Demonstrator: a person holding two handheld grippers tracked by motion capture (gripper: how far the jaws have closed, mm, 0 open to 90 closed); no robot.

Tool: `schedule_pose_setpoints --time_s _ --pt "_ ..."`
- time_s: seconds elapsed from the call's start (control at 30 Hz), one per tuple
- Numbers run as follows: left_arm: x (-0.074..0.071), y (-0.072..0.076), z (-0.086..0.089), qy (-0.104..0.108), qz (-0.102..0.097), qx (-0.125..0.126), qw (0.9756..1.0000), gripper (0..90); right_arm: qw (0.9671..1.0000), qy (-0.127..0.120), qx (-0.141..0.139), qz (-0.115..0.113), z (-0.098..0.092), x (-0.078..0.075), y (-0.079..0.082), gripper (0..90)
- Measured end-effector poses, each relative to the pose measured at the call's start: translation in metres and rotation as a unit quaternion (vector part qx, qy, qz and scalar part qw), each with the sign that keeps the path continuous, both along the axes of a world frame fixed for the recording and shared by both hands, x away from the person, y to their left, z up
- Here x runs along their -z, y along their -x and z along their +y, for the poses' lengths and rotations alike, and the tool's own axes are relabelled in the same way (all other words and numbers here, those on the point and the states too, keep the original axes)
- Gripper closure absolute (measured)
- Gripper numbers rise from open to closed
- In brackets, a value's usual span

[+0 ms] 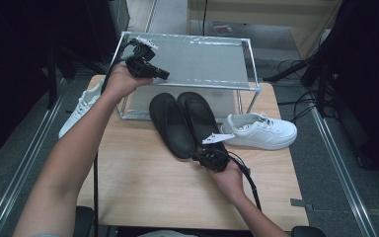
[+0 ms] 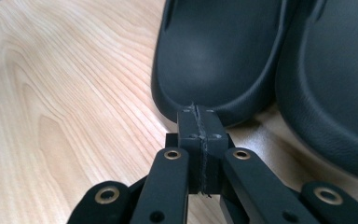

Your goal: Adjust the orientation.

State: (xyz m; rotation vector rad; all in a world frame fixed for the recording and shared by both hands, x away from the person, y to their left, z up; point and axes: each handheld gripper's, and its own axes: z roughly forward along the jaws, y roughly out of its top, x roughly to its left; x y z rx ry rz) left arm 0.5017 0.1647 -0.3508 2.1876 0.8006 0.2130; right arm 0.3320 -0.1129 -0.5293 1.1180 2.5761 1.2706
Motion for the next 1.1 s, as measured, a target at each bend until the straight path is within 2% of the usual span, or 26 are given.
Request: schedule_pose_setpoints --time_s 0.1,0.2,0.5,0.6,0.87,1.1 --pt "0.002 -0.003 0.005 0.006 0.001 0.002 1.0000 89.4 1.0000 0.009 0.000 0.000 0.002 0.005 -0.002 90.0" --pt "0.003 -0.003 0.008 0.002 -0.010 0.003 0.9999 88.2 1.0000 0.005 0.000 0.000 0.003 0.006 -0.003 90.0" --pt "0.004 -0.003 0.007 -0.003 -0.013 0.003 0.9999 88.2 1.0000 -0.001 0.002 0.000 0.009 0.007 -0.007 90.0" --pt "0.004 -0.004 0.007 0.000 -0.002 0.002 1.0000 88.2 1.0000 0.001 -0.002 -0.003 0.013 0.007 -0.010 90.0" --pt "0.004 -0.006 0.005 -0.013 -0.013 0.003 0.9998 88.4 1.0000 0.001 -0.004 -0.009 0.025 0.008 -0.015 90.0" --pt "0.006 -0.004 0.006 -0.002 -0.012 -0.004 0.9999 88.5 0.9999 0.002 -0.009 -0.007 0.040 0.008 -0.020 90.0"
